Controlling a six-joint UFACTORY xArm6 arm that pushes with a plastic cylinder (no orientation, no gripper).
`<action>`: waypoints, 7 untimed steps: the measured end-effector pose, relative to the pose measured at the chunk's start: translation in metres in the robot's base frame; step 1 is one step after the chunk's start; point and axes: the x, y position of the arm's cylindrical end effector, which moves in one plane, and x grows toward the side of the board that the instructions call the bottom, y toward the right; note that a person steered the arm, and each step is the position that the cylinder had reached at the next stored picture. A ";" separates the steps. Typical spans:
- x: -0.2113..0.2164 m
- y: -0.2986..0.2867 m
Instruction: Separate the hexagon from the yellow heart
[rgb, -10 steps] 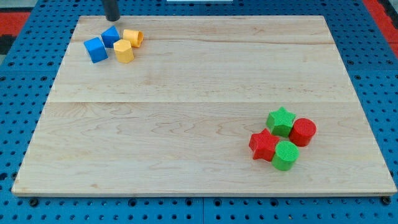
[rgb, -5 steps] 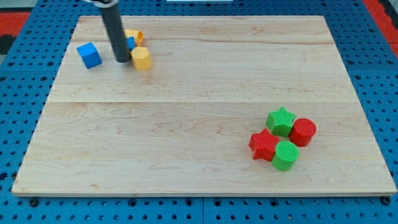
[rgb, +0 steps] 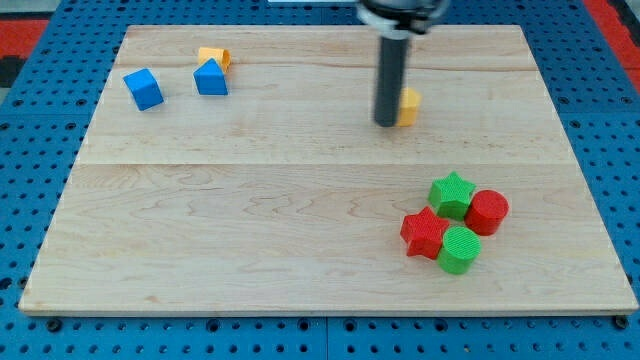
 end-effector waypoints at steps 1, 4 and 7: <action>-0.014 -0.036; -0.006 0.036; 0.003 -0.307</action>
